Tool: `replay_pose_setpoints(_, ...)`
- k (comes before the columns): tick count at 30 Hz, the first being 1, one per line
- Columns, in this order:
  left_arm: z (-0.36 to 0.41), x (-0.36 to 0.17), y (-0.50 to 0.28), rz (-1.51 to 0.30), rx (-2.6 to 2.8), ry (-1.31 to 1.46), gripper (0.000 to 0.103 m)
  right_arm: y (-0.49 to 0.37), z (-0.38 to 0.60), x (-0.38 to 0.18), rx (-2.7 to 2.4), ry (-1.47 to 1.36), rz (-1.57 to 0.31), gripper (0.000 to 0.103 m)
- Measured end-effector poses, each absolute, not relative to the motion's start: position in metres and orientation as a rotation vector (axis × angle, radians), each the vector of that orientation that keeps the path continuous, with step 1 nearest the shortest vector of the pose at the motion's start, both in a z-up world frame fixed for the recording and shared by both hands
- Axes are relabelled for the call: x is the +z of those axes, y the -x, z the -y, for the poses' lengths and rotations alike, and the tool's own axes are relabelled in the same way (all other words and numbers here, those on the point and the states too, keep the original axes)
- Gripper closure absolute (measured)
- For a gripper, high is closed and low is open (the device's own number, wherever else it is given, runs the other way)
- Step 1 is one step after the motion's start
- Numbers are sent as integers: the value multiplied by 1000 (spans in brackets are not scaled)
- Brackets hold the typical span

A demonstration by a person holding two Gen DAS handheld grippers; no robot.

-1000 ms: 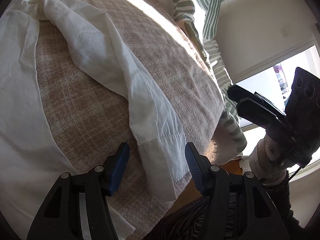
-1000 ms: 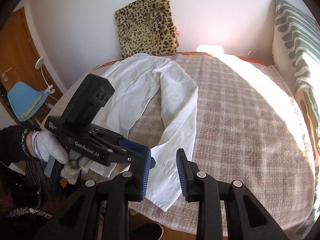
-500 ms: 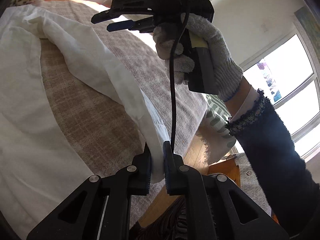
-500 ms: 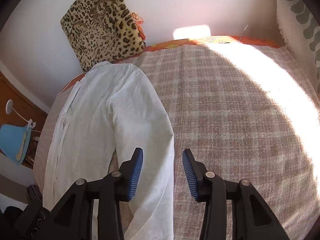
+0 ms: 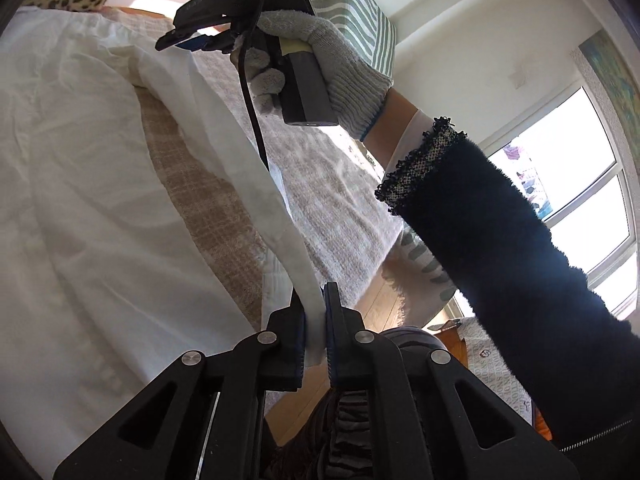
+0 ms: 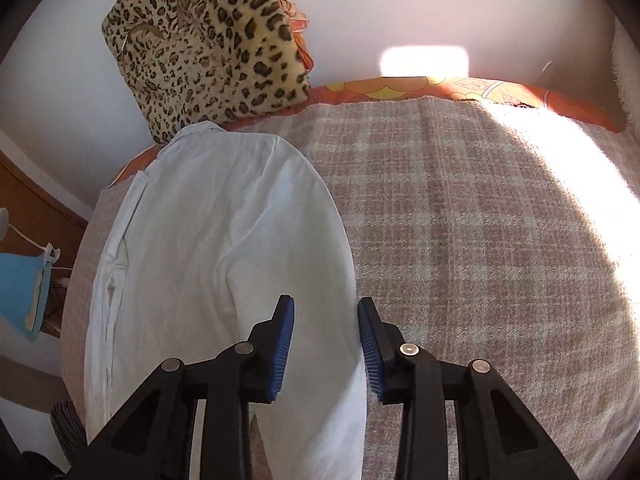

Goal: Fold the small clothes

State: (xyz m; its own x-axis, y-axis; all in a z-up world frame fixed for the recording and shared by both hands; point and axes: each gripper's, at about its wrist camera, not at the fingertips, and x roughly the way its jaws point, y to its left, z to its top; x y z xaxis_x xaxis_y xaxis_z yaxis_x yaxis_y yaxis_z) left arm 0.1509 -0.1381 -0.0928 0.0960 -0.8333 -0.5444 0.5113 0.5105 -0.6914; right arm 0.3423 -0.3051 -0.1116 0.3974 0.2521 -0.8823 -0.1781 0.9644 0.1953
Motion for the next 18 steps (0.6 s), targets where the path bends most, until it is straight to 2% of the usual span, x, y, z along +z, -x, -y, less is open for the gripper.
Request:
replay_pose_setpoints(3, 133, -93, -149, -1064, -1017, 382, 97, -352, 292, -118, 191, 6, -1166, 103)
replay_pose_setpoints(14, 86, -111, -151, -1043, -970, 516, 98, -352, 219, -54, 138, 224, -1057, 103)
replay_pose_setpoints(18, 64, -123, -141, -1053, -933, 587, 98, -356, 163, -60, 165, 344, -1070, 103)
